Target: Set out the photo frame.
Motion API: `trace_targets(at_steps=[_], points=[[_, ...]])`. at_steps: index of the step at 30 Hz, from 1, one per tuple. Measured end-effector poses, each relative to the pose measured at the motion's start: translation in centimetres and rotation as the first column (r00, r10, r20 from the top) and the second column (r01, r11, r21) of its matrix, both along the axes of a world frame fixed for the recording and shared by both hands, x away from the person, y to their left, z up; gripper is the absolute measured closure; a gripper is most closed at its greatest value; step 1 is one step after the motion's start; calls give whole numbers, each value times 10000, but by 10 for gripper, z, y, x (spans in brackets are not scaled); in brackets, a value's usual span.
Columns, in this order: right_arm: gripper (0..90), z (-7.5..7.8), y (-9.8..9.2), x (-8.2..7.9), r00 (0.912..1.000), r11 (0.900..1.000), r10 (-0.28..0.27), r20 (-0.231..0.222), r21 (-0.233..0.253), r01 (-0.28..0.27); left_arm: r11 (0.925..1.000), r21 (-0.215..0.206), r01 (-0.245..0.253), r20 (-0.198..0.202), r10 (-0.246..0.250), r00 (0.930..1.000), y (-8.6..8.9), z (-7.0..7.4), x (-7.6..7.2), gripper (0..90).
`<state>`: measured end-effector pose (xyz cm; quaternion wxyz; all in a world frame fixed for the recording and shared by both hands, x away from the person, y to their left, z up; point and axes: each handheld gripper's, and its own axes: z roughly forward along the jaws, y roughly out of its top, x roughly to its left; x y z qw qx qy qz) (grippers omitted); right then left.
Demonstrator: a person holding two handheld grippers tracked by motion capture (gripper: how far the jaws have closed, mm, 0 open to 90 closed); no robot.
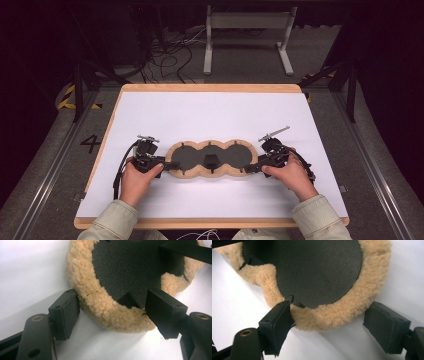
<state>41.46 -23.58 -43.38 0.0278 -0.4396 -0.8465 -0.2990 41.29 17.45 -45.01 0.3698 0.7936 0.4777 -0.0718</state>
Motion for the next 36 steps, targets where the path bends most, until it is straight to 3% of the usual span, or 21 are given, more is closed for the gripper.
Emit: trace_targets(at_steps=[12,16,17,20,21,26,30,33,36], points=[[261,2,1,0,9995,9997,-246,-195,-93,244,9993,316,-187,244,179,9995,-4,2,-1,311],[315,5,-1,-2,9991,9991,-408,-81,-111,407,9989,414,-229,557,205,9982,-4,4,-2,341],[323,5,-1,-2,9991,9990,-412,-34,-160,412,9984,502,-263,878,218,9959,-3,7,-3,352],[338,6,-1,-4,9991,9989,-418,59,-201,419,9989,388,-279,972,240,9950,-3,10,-5,386],[372,8,-3,-7,9988,9987,-432,237,-274,438,9983,507,-299,1372,227,9903,-3,14,-8,398],[456,12,-6,-13,9965,9975,-554,628,-400,579,9970,764,-155,2005,-1,9797,-5,19,-13,442],[502,14,-8,-17,9939,9965,-704,854,-390,740,9948,983,-269,2368,29,9716,-7,22,-18,470],[521,15,-11,-20,9927,9962,-824,880,-203,844,9951,911,-372,2564,127,9665,-6,25,-22,504],[603,18,-14,-22,9888,9950,-964,1140,-147,987,9931,1069,-477,2656,177,9639,-6,25,-22,536]])
